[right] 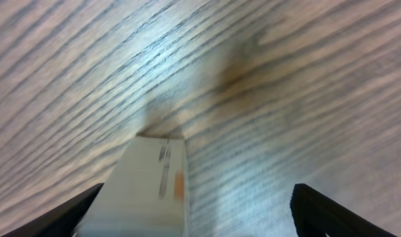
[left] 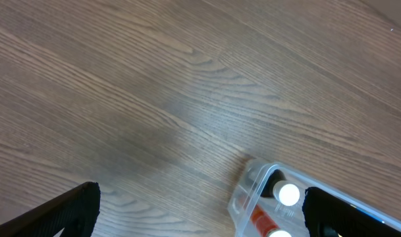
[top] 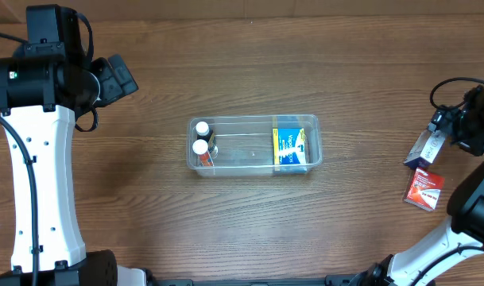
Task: Pack container
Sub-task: 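Grasp the white medicine box with the right gripper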
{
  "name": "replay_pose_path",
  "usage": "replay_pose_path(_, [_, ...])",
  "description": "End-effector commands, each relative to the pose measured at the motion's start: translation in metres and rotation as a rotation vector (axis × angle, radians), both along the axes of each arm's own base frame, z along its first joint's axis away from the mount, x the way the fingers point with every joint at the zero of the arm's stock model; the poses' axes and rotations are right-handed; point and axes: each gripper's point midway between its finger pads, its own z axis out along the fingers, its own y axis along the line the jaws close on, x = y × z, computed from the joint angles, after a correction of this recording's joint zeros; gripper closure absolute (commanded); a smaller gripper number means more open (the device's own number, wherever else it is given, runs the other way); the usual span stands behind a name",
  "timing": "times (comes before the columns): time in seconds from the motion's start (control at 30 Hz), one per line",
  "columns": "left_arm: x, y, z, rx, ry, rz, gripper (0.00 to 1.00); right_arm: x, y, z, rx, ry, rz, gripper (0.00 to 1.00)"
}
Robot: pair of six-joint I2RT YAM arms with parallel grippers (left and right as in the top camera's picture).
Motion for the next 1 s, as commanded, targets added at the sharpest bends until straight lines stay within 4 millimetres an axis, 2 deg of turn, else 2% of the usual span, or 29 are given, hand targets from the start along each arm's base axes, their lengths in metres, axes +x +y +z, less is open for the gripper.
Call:
replay_pose_path(0.0, [0.001, -0.001, 0.011, 0.009, -0.035, -0.020, 0.00, 0.009, 0.003, 0.025, -0.029, -0.042, 0.013, 0.13])
replay_pose_path(0.23, [0.001, -0.001, 0.011, 0.009, -0.035, -0.021, 0.00, 0.008, 0.023, 0.023, 0.009, -0.015, 0.050, 0.18])
replay_pose_path(0.33, [0.001, -0.001, 0.011, 0.008, -0.035, -0.020, 0.00, 0.005, 0.027, 0.022, 0.019, 0.004, 0.055, 0.30])
replay_pose_path(0.43, [0.001, -0.001, 0.011, 0.008, -0.035, -0.020, 0.00, 0.002, 0.030, 0.021, 0.031, 0.017, 0.055, 0.40])
replay_pose_path(0.6, [0.001, -0.001, 0.011, 0.008, -0.035, -0.020, 0.00, -0.001, 0.031, 0.020, 0.045, 0.025, 0.003, 0.42])
replay_pose_path(0.83, [0.001, -0.001, 0.011, 0.008, -0.035, -0.020, 0.00, -0.009, 0.036, 0.009, 0.059, 0.048, -0.003, 0.58])
replay_pose_path(0.97, [0.001, -0.001, 0.011, 0.008, -0.035, -0.020, 0.00, -0.012, 0.038, 0.004, 0.068, 0.059, -0.020, 0.59])
